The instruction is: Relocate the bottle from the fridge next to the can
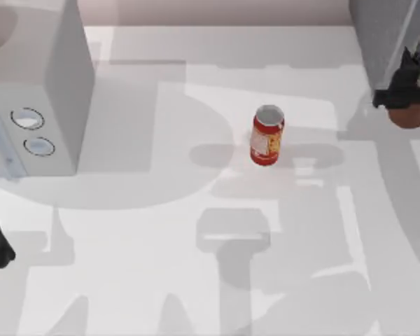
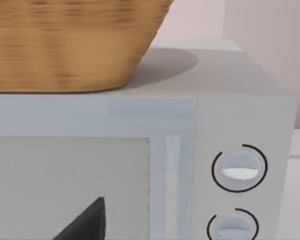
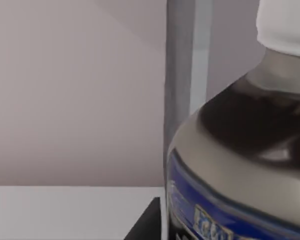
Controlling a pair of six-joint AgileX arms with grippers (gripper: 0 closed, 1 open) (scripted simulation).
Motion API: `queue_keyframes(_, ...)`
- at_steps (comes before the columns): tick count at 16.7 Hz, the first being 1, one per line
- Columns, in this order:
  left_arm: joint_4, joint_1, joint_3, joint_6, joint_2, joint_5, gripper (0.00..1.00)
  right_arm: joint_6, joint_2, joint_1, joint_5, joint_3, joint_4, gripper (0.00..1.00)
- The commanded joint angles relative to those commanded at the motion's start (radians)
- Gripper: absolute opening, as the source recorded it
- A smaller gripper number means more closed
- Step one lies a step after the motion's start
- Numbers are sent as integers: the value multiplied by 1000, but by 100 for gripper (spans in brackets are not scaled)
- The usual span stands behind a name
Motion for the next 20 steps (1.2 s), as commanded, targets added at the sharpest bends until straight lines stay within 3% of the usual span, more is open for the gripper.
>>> queue_keyframes(2, 0, 0, 0, 0, 0, 0, 100, -2, 32, 102, 101, -17, 49, 0)
queue_keyframes(5, 0, 0, 0, 0, 0, 0, 100, -5, 53, 175, 174, -34, 88, 0)
queue_keyframes(15, 0, 0, 0, 0, 0, 0, 100, -5, 54, 178, 177, -35, 89, 0)
queue_keyframes(20, 0, 0, 0, 0, 0, 0, 100, -5, 54, 178, 177, -35, 89, 38)
